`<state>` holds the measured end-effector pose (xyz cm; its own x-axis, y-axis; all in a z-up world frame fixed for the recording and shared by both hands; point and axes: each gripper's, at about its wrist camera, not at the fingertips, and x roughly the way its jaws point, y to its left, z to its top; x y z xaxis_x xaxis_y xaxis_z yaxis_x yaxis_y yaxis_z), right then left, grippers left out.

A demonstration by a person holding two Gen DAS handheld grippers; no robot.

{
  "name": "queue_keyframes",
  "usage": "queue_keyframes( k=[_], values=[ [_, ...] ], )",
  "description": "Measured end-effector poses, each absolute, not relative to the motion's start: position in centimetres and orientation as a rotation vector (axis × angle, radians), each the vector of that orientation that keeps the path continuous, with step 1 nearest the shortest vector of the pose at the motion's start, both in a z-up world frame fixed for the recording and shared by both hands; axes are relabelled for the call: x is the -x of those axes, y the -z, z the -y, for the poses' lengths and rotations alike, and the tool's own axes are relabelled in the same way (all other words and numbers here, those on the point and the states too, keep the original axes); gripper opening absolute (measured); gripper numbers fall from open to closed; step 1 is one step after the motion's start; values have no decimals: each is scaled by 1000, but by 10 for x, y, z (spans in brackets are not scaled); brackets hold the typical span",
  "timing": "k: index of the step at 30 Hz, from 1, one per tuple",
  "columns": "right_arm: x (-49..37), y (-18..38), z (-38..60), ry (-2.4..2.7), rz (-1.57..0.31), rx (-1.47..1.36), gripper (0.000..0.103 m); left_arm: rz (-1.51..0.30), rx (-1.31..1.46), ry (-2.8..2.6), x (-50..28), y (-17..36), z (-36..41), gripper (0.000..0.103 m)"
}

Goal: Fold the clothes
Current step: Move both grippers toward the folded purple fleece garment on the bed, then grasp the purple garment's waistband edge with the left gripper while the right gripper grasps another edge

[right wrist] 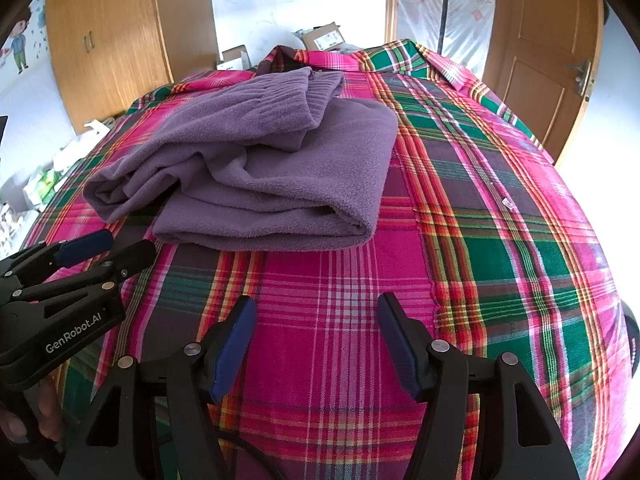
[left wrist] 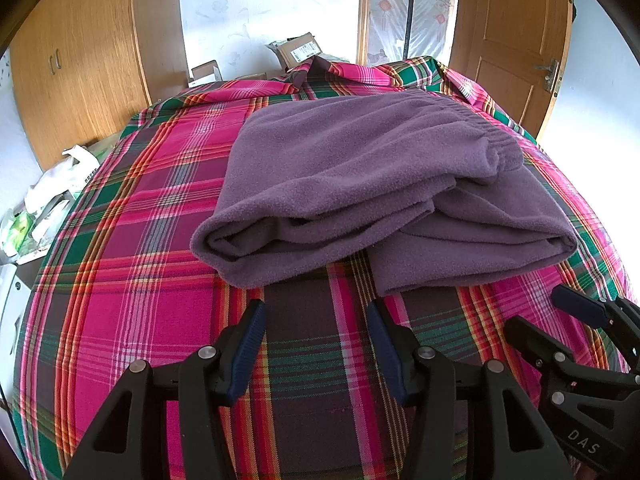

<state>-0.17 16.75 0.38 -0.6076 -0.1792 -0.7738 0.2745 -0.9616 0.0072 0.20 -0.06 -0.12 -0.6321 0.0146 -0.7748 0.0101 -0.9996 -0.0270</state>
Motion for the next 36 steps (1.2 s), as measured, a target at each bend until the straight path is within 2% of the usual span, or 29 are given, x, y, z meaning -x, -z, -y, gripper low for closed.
queue_keyframes(
  k=[11, 19, 31, 33, 36],
  values=[
    [0, -7, -175, 2566, -129, -1195, 65, 11, 1168, -2819, -11, -32, 3, 52],
    [-2, -41, -188, 2590, -120, -962, 40, -127, 1036, -2747, 6, -65, -25, 52],
    [19, -42, -177, 2474, -250, -928, 40, -469, 1033, -2615, 31, -55, -67, 52],
    [22, -39, -175, 2457, -269, -937, 40, -479, 1070, -2624, 40, -51, -67, 52],
    [22, -37, -172, 2448, -285, -934, 40, -375, 1087, -2637, 50, -56, -57, 51]
  ],
)
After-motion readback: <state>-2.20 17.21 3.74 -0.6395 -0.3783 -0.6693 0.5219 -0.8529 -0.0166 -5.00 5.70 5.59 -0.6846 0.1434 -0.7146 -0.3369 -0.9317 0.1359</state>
